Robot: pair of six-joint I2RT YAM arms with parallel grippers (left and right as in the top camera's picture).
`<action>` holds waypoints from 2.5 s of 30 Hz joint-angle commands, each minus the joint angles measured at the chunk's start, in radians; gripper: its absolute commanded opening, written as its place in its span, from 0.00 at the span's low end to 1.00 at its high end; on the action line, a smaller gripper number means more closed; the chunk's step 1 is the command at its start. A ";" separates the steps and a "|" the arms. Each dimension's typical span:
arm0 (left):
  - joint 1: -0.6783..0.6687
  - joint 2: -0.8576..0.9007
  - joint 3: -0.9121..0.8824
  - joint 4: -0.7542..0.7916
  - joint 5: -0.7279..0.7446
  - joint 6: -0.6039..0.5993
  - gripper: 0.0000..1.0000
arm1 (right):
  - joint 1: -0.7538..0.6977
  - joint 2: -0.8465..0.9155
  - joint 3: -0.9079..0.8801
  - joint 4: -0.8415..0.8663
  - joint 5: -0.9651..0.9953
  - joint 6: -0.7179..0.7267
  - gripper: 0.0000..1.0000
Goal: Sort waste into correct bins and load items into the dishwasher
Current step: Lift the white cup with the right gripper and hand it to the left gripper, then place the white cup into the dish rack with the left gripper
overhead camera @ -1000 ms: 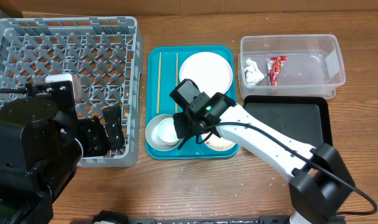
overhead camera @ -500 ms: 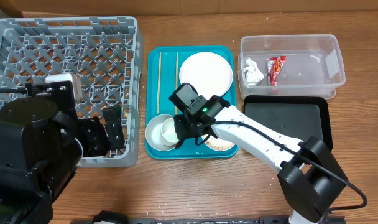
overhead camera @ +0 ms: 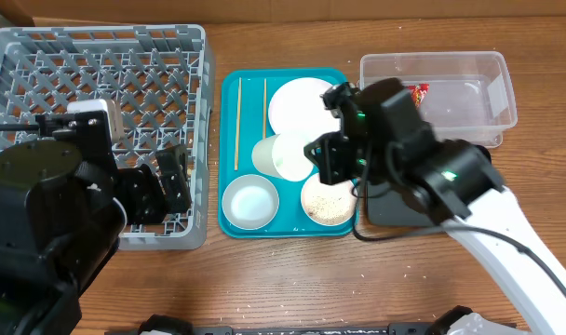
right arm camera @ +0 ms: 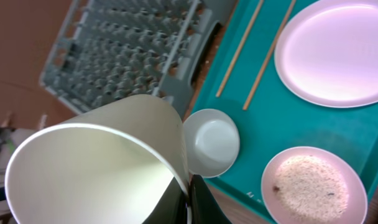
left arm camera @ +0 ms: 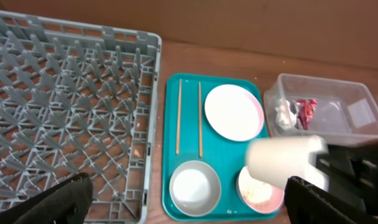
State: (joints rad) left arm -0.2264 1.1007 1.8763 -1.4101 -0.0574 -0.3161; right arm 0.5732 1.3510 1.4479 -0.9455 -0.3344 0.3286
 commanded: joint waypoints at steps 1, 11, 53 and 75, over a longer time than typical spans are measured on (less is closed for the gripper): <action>0.020 0.093 -0.051 -0.016 0.016 -0.024 1.00 | -0.070 -0.060 0.019 -0.023 -0.081 -0.064 0.04; 0.199 0.352 -0.070 -0.028 1.105 0.306 0.94 | -0.214 -0.116 0.019 -0.006 -0.558 -0.208 0.04; 0.095 0.360 -0.070 -0.081 1.534 0.458 0.70 | -0.225 -0.045 0.018 0.443 -0.819 -0.013 0.04; 0.446 0.360 -0.071 -0.280 0.015 -0.094 0.72 | -0.229 -0.092 0.018 -0.190 -0.155 -0.094 0.57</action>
State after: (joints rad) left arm 0.1497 1.4609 1.8015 -1.6703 0.3466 -0.2474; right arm 0.3424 1.2789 1.4528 -1.1191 -0.5613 0.2710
